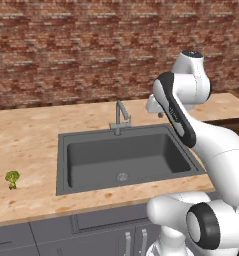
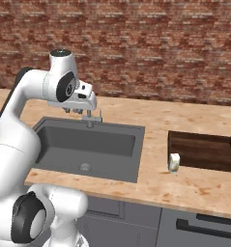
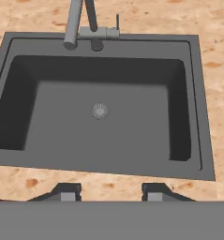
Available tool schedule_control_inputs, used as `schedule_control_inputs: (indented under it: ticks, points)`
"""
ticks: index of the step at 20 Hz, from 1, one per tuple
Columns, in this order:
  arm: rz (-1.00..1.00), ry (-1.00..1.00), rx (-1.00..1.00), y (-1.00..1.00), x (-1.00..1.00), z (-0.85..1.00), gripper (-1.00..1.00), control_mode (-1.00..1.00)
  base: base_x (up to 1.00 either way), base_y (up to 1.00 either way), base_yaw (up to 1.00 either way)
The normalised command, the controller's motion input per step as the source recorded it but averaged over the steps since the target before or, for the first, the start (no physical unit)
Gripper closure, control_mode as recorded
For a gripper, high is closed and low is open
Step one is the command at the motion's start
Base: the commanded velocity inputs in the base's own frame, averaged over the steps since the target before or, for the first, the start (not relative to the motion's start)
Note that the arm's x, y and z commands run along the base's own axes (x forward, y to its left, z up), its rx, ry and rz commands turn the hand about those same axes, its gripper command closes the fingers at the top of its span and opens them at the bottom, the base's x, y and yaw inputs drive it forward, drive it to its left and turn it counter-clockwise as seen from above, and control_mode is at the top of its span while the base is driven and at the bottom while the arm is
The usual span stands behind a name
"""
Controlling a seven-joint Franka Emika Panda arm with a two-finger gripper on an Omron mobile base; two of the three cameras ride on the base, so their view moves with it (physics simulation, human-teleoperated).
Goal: Pick up all produce items and place them in the sink. Turn on the sink faucet to wash them. Then turn the sink off and put them in the tray.
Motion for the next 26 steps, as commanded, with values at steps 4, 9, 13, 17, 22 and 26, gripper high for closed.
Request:
schedule_control_inputs:
  ticks: [4,9,13,17,22,26]
  points:
    - [0.0,0.0,0.0,0.02,-0.01,0.0,-1.0,-1.0,0.0,0.0,0.0]
    - [0.0,-0.02,-0.05,0.56,-0.01,-0.06,-1.0,-1.0,0.0,0.0,0.0]
    - [0.0,0.0,-0.2,0.93,-0.13,-0.04,-1.0,-1.0,0.0,0.0,0.0]
    - [0.0,0.0,-0.18,1.0,-0.22,-0.15,-1.0,-1.0,0.0,0.0,0.0]
    - [0.0,0.0,-0.08,0.94,-0.25,-0.21,-1.0,-1.0,0.0,0.0,0.0]
    - [0.0,0.01,-0.01,0.83,-0.24,-0.28,-1.0,-1.0,0.0,0.0,0.0]
